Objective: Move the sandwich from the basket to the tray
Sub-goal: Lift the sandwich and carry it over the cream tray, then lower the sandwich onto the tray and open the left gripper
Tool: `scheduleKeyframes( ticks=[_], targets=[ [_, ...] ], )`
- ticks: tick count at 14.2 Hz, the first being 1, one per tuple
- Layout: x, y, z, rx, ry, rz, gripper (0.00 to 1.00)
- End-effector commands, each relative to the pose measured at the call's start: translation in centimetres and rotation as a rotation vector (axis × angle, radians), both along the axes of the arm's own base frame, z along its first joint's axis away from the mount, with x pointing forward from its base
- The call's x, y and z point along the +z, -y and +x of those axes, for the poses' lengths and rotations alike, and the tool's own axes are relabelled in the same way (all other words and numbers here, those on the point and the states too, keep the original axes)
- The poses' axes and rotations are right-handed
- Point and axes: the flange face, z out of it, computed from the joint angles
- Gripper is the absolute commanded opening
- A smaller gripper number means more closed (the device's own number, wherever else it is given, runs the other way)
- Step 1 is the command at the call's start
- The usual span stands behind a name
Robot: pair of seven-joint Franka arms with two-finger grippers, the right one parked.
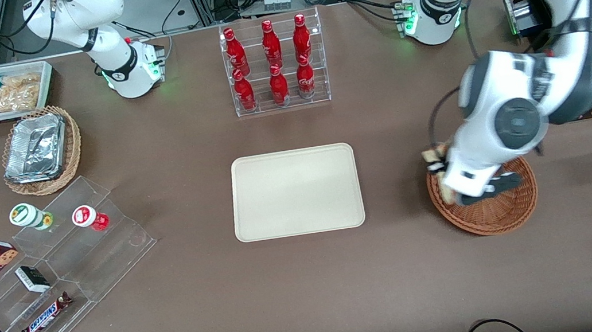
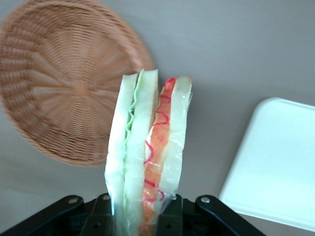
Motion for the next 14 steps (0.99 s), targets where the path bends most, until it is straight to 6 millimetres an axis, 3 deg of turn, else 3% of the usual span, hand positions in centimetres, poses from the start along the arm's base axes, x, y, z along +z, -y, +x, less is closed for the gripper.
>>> scheduleKeyframes(
  ticks=[1,3,6,10,11,14],
  targets=[
    [-2.6,9.3,-1.1,-0.021,-0.029,-0.012,0.2],
    [-4.1,16.0,-1.7,0.01,-0.012,-0.023,0.2],
    [-7.2,22.8,-2.4,0.028,0.015,-0.058,0.2],
    [-11.7,26.6,-4.3,-0.023,0.018,-0.084,0.22],
    [-12.4,26.9,-4.6,-0.032,0.015,-0.085,0.3],
    [-13.2,28.3,-5.5,-0.046,0.025,-0.096,0.34]
  ],
)
